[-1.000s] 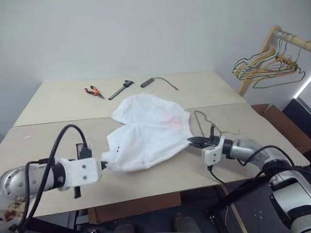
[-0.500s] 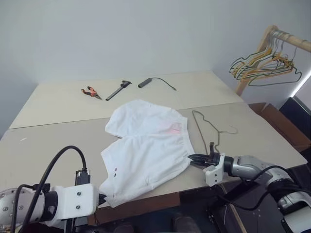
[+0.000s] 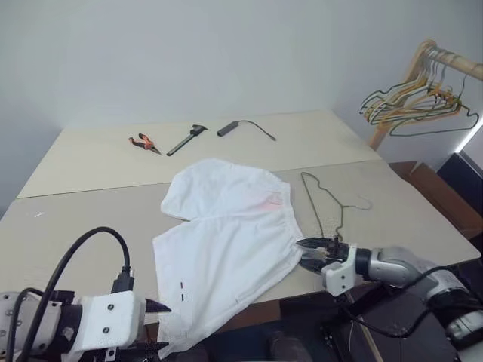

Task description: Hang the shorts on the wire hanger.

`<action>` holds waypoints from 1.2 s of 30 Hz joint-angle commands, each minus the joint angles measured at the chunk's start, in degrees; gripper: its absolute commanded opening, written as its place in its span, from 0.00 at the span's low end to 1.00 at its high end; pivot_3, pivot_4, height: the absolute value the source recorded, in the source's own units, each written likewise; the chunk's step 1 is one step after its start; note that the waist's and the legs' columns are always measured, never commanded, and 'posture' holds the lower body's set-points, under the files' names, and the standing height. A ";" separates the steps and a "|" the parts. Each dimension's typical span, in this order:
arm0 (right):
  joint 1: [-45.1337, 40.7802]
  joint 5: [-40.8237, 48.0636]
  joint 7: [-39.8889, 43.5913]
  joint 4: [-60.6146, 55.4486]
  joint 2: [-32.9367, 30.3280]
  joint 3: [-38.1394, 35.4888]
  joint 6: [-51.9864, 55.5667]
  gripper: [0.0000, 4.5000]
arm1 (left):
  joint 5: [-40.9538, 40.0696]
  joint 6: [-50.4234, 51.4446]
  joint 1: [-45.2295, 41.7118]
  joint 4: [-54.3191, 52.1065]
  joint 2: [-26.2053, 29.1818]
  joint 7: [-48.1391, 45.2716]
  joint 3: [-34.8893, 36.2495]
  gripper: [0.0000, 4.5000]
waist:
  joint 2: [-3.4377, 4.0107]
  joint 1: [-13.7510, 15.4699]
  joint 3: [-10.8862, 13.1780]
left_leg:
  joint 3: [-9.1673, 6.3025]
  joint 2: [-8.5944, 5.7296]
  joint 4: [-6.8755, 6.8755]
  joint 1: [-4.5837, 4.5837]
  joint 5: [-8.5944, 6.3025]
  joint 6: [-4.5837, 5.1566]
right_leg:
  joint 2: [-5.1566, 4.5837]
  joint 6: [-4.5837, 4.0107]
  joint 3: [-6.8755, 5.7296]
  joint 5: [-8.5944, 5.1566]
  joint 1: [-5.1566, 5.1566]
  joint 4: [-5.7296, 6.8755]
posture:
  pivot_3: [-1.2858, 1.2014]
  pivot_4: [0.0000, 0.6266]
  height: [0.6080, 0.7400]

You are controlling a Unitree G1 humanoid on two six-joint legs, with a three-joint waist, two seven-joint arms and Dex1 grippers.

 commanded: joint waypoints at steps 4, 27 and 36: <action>12.62 32.06 10.07 -19.89 -9.07 -11.75 28.46 0.99 | -4.66 -6.62 -15.40 17.02 -1.56 2.30 0.19 0.72 | 0.12 1.22 -0.18 | 0.06 0.07 -0.01 0.03 -0.03 0.01 | 0.04 -0.01 -0.08 -0.13 0.01 0.05 | 0.51 0.00 1.00; -4.35 27.76 1.51 -24.13 7.36 -9.48 111.41 0.54 | -8.75 7.66 -47.88 19.00 -18.66 32.84 -25.56 0.72 | -0.34 0.51 -1.08 | 0.06 0.21 0.21 -1.07 -0.33 -0.38 | 0.57 -0.05 -0.10 0.41 -0.80 -0.06 | 0.49 0.00 1.00; -9.35 23.56 -2.77 -17.28 10.46 -13.54 105.61 0.01 | -6.11 5.36 -51.80 21.27 -21.69 34.08 -30.62 0.72 | -0.49 0.57 -1.21 | 0.05 0.19 0.36 -1.05 -0.30 -0.42 | 0.60 -0.04 -0.05 0.36 -0.67 -0.07 | 0.49 0.00 1.00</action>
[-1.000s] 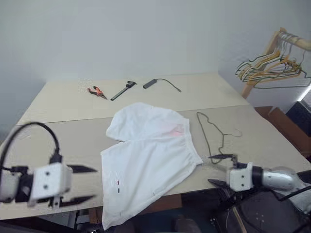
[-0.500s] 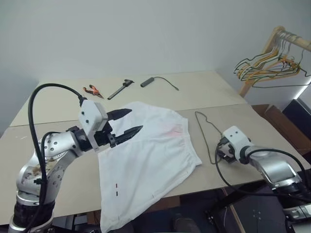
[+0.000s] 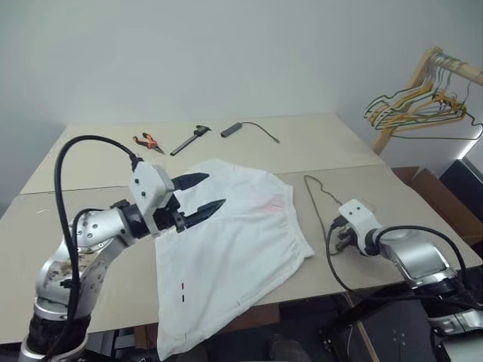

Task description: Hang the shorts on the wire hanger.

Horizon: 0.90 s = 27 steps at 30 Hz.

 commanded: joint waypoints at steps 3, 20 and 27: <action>-4.14 -9.91 -7.98 6.58 -0.90 -1.29 -19.52 0.01 | 1.03 -0.91 -6.62 3.86 -2.62 2.00 -2.49 0.72 | 0.07 -0.10 0.04 | 0.02 -0.02 0.00 -0.07 0.00 0.00 | 0.00 -0.02 0.03 0.06 -0.11 0.00 | 0.49 0.00 1.00; -24.45 -65.63 -51.78 32.67 -16.09 19.96 -99.11 0.01 | 1.37 3.29 -26.72 27.19 3.46 -12.43 -7.01 0.72 | 0.29 -4.85 0.18 | 0.01 -0.01 -0.13 -0.06 0.01 -0.02 | 0.06 0.00 0.29 0.04 -0.24 0.00 | 0.48 0.00 1.00; -27.35 -66.16 -52.13 31.06 -14.67 18.36 -102.14 0.01 | 8.47 -1.77 -29.91 34.58 3.26 -21.55 -16.07 0.72 | 0.29 -6.02 0.18 | -0.13 0.00 -0.14 -0.06 0.01 -0.01 | 0.05 -0.01 0.27 0.06 -0.19 -0.04 | 0.47 0.00 1.00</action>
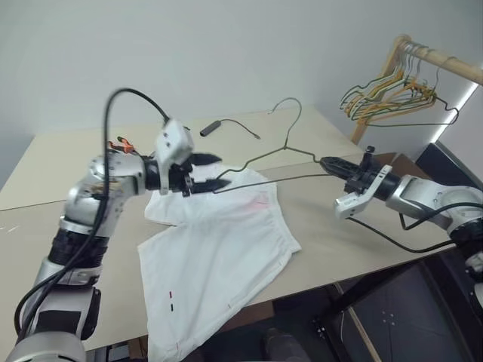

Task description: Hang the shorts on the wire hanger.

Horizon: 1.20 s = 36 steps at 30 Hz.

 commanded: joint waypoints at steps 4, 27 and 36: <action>-1.54 1.94 1.12 -4.12 -0.20 -4.39 -1.67 0.01 | 4.97 -2.01 -4.23 3.11 -1.38 -3.43 -4.01 0.72 | 0.00 -0.49 0.00 | -0.18 -0.01 0.00 -0.01 -0.01 0.01 | -0.03 0.01 0.01 0.00 -0.02 0.01 | 0.47 0.00 1.00; 6.41 38.44 35.23 -8.21 -3.51 -6.59 -9.97 0.64 | 9.12 -6.25 1.35 1.77 1.98 -3.28 -1.02 0.00 | -0.01 -0.86 0.01 | -0.29 0.01 -0.01 0.04 -0.02 0.03 | -0.03 0.02 0.06 0.01 0.00 0.05 | 0.47 0.00 1.00; 5.30 77.57 78.31 -21.07 1.11 -10.91 29.96 0.79 | 10.50 -11.48 4.15 -1.58 2.42 -4.01 -0.96 0.00 | -0.01 -0.05 0.01 | -0.34 0.02 0.14 0.27 -0.02 0.10 | -0.13 0.07 0.03 0.10 0.27 0.12 | 0.48 0.00 1.00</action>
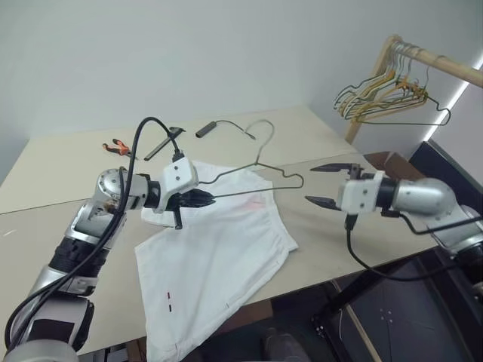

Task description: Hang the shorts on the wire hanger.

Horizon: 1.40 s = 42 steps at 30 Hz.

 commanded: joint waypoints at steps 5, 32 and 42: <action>-12.90 -4.45 16.04 8.70 8.88 -0.61 17.87 0.79 | -1.02 -1.71 0.05 -4.12 -0.24 -1.30 1.64 0.00 | 0.03 1.05 0.00 | 0.07 0.01 -0.01 -0.10 0.00 0.00 | 0.05 -0.01 0.00 0.00 -0.20 0.06 | 0.49 0.00 1.00; 6.92 -5.33 29.64 3.28 5.61 -15.64 23.91 0.00 | -6.68 -9.44 4.66 9.05 2.64 -4.36 12.97 0.79 | 0.08 5.54 0.03 | 0.44 0.05 -0.04 -0.41 0.00 -0.02 | 0.14 -0.08 -0.25 0.00 -0.47 0.07 | 0.50 0.00 1.00; 29.58 1.78 17.95 -4.54 0.61 -27.02 65.10 0.00 | -20.43 -4.56 18.37 -10.55 -1.48 -2.55 20.59 0.99 | 0.08 6.43 0.02 | 0.57 0.05 0.00 -0.25 0.02 -0.06 | 0.08 -0.10 -0.21 0.00 -0.34 0.12 | 0.49 0.00 1.00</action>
